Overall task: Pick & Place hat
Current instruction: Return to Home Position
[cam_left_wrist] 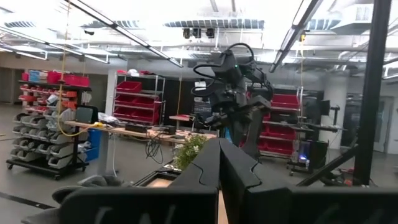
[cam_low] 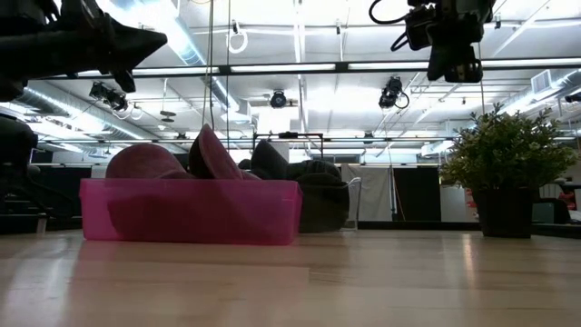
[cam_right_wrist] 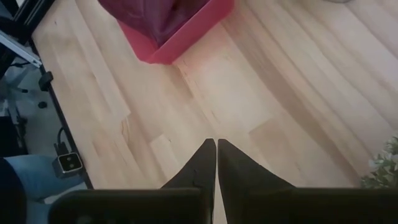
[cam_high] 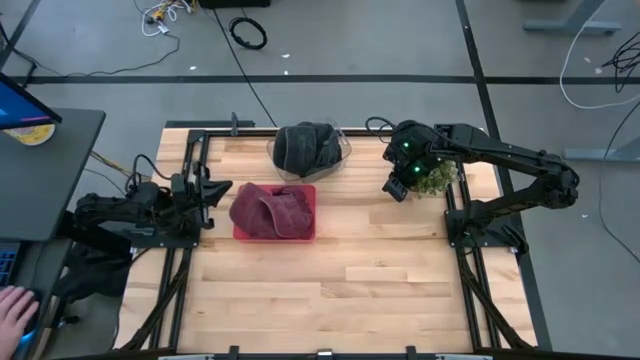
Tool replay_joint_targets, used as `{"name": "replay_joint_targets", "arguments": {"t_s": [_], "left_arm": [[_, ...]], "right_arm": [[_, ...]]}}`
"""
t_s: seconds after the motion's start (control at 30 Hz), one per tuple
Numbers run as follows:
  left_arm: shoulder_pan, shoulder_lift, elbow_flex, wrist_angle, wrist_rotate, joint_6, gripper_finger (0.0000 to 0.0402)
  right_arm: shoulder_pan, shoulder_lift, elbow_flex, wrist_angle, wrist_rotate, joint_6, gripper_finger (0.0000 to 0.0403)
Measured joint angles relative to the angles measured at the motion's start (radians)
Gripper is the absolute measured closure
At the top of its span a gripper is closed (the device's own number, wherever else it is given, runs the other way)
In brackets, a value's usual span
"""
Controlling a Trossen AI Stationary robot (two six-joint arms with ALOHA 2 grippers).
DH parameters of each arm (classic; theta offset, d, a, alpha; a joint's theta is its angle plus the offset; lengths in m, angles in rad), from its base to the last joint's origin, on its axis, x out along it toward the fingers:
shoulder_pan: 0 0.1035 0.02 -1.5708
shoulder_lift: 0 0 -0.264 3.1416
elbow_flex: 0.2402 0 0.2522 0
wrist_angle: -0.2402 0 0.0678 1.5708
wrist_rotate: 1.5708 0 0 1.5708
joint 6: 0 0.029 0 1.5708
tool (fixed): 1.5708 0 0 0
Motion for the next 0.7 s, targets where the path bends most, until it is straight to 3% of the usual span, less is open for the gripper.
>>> {"name": "replay_joint_targets", "arguments": {"t_s": [0.37,0.53,0.7], "left_arm": [[0.0,0.0,-0.005,0.011,0.047,-0.04,0.0399],[0.0,0.002,-0.113,0.15,0.066,-0.088,0.0399],[0.0,-0.001,-0.112,0.182,0.063,0.001,0.0399]], "right_arm": [[0.0,0.0,0.0,0.001,0.007,0.029,0.0382],[0.0,0.0,0.0,0.006,0.007,0.042,0.0382],[0.0,0.0,0.0,0.008,0.007,0.063,0.0382]]}}
